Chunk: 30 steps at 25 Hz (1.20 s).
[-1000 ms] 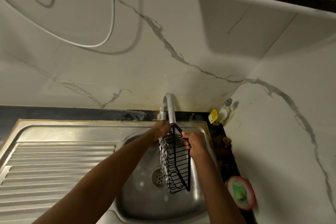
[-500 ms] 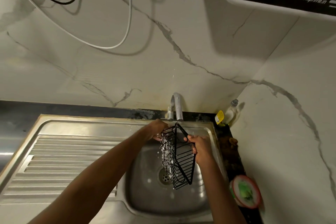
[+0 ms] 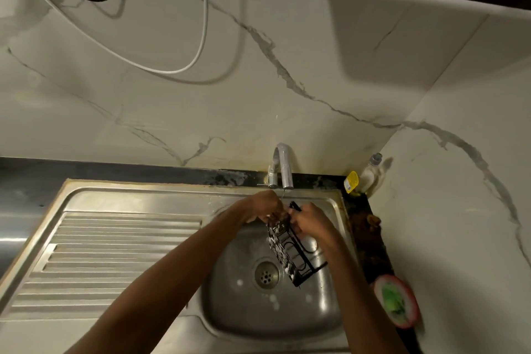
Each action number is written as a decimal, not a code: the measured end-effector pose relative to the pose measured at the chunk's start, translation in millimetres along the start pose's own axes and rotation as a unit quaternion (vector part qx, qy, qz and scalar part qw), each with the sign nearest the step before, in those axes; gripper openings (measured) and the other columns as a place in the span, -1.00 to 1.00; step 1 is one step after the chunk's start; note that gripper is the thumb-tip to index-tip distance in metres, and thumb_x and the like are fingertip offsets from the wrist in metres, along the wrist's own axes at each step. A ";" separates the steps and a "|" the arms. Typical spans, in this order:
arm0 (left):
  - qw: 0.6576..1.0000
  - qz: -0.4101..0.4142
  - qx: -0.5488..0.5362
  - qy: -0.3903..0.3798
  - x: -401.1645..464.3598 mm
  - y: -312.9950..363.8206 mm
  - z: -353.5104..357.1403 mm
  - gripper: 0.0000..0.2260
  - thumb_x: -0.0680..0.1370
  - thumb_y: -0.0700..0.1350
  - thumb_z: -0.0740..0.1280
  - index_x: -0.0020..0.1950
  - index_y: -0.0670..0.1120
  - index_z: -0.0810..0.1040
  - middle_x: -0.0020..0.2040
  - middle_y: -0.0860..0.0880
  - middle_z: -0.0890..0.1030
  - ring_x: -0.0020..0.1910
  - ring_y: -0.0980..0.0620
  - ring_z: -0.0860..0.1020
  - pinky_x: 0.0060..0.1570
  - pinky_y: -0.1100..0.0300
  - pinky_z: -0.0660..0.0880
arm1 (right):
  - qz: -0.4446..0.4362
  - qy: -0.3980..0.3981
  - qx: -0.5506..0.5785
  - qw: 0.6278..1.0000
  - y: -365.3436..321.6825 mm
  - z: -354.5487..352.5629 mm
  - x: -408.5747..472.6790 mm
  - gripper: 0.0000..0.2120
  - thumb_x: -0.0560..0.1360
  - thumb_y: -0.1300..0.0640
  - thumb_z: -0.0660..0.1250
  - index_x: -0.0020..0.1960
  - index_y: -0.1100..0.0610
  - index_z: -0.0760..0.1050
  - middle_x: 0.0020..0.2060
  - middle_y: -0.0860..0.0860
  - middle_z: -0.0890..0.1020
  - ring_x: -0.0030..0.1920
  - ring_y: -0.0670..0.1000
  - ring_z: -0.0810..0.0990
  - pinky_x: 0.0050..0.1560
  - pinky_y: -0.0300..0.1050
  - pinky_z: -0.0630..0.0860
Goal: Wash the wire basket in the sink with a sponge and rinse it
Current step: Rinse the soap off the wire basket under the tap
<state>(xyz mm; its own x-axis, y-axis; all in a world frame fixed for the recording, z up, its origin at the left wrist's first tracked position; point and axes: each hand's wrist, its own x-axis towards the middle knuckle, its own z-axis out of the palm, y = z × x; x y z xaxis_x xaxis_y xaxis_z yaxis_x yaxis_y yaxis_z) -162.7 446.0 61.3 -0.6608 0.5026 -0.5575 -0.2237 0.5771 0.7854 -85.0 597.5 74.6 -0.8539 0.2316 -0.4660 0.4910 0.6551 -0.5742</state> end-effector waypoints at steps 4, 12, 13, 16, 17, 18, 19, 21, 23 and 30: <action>0.995 -0.053 -0.086 0.023 12.6 9.2 2.8 -0.82 0.65 -0.19 0.31 0.16 -0.26 0.61 -0.09 -0.13 0.62 -0.22 0.00 0.57 -0.21 0.16 0.54 | 0.014 0.099 0.058 0.993 -8.9 6.9 2.6 -0.72 0.63 0.07 0.23 -0.15 0.15 0.61 -0.43 0.03 0.62 -0.44 0.01 0.61 -0.36 -0.13 0.50; 0.992 -0.089 -0.093 0.000 46.5 36.8 2.3 -0.83 0.70 -0.10 0.29 0.09 -0.20 0.56 -0.08 -0.04 0.50 -0.12 0.05 0.50 -0.10 0.24 0.45 | -0.071 0.116 0.182 0.974 -22.0 -9.6 14.7 -0.82 0.63 0.16 0.25 0.06 0.05 0.64 -0.35 0.02 0.65 -0.56 -0.10 0.50 -0.47 -0.25 0.44; 0.993 -0.086 -0.086 -0.001 50.6 35.1 -1.0 -0.74 0.72 -0.09 0.26 0.27 -0.26 0.54 -0.04 -0.04 0.51 -0.08 0.02 0.51 -0.09 0.27 0.45 | -0.080 0.113 0.187 0.973 -19.2 -11.4 18.7 -0.82 0.64 0.16 0.26 0.06 0.08 0.65 -0.35 0.01 0.66 -0.57 -0.10 0.49 -0.47 -0.24 0.44; 0.993 -0.088 -0.072 -0.024 50.5 30.5 2.1 -0.70 0.75 -0.06 0.15 0.16 -0.26 0.55 -0.15 -0.05 0.63 -0.03 0.06 0.61 0.01 0.29 0.49 | -0.088 0.122 0.188 0.971 -19.2 -16.4 21.0 -0.79 0.64 0.08 0.28 -0.07 0.10 0.65 -0.36 0.06 0.68 -0.58 -0.08 0.49 -0.42 -0.20 0.43; 0.993 -0.088 -0.073 -0.042 55.0 27.7 6.3 -0.68 0.76 -0.10 0.12 -0.05 -0.22 0.54 -0.28 -0.03 0.61 -0.18 0.09 0.61 -0.06 0.28 0.47 | -0.090 0.126 0.174 0.972 -18.4 -16.8 22.3 -0.77 0.63 0.06 0.29 -0.12 0.09 0.64 -0.37 0.09 0.68 -0.56 -0.06 0.51 -0.39 -0.18 0.43; 0.992 -0.077 -0.074 -0.061 59.7 25.7 10.3 -0.63 0.76 -0.13 0.11 -0.20 -0.17 0.49 -0.35 -0.02 0.58 -0.28 0.08 0.57 -0.12 0.24 0.45 | -0.094 0.123 0.158 0.975 -16.6 -17.3 22.9 -0.76 0.63 0.06 0.28 -0.15 0.08 0.63 -0.38 0.10 0.67 -0.54 -0.04 0.53 -0.37 -0.15 0.44; 0.992 -0.075 -0.071 -0.077 61.4 25.4 12.7 -0.60 0.75 -0.14 0.11 -0.27 -0.15 0.46 -0.38 -0.03 0.57 -0.34 0.08 0.54 -0.15 0.20 0.44 | -0.102 0.109 0.157 0.976 -13.1 -16.9 23.7 -0.76 0.63 0.09 0.28 -0.16 0.09 0.62 -0.37 0.11 0.67 -0.50 -0.02 0.56 -0.36 -0.11 0.48; 0.991 -0.083 -0.084 -0.065 64.5 21.1 14.2 -0.58 0.76 -0.09 0.13 -0.28 -0.15 0.48 -0.39 -0.04 0.59 -0.36 0.07 0.58 -0.14 0.17 0.50 | -0.113 0.065 0.204 0.970 -7.4 -15.5 25.8 -0.75 0.64 0.19 0.26 -0.17 0.18 0.60 -0.34 0.12 0.67 -0.43 0.07 0.62 -0.27 0.06 0.58; 0.996 -0.074 -0.034 -0.022 61.8 13.9 11.3 -0.63 0.74 0.00 0.18 -0.10 -0.18 0.59 -0.25 -0.11 0.62 -0.19 -0.02 0.64 0.02 0.11 0.62 | -0.101 0.039 0.230 0.967 -0.6 -11.8 30.9 -0.74 0.62 0.28 0.23 -0.19 0.24 0.59 -0.34 0.12 0.67 -0.37 0.17 0.66 -0.16 0.17 0.61; 0.993 -0.077 -0.083 -0.031 53.5 12.9 2.7 -0.55 0.75 0.08 0.14 -0.31 -0.04 0.43 -0.35 0.00 0.48 -0.42 0.07 0.48 -0.33 0.24 0.48 | -0.062 0.013 0.262 0.963 -8.1 7.5 42.9 -0.69 0.50 0.46 0.16 -0.29 0.30 0.60 -0.37 0.30 0.63 -0.42 0.23 0.62 -0.28 0.05 0.57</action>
<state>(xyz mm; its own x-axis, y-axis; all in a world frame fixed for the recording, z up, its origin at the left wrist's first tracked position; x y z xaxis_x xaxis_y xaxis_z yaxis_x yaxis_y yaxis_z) -199.0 482.1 40.9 -0.5660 0.4584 -0.6852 -0.4372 0.5377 0.7209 -124.3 596.8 54.2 -0.9123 0.1965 -0.3594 0.3990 0.2278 -0.8882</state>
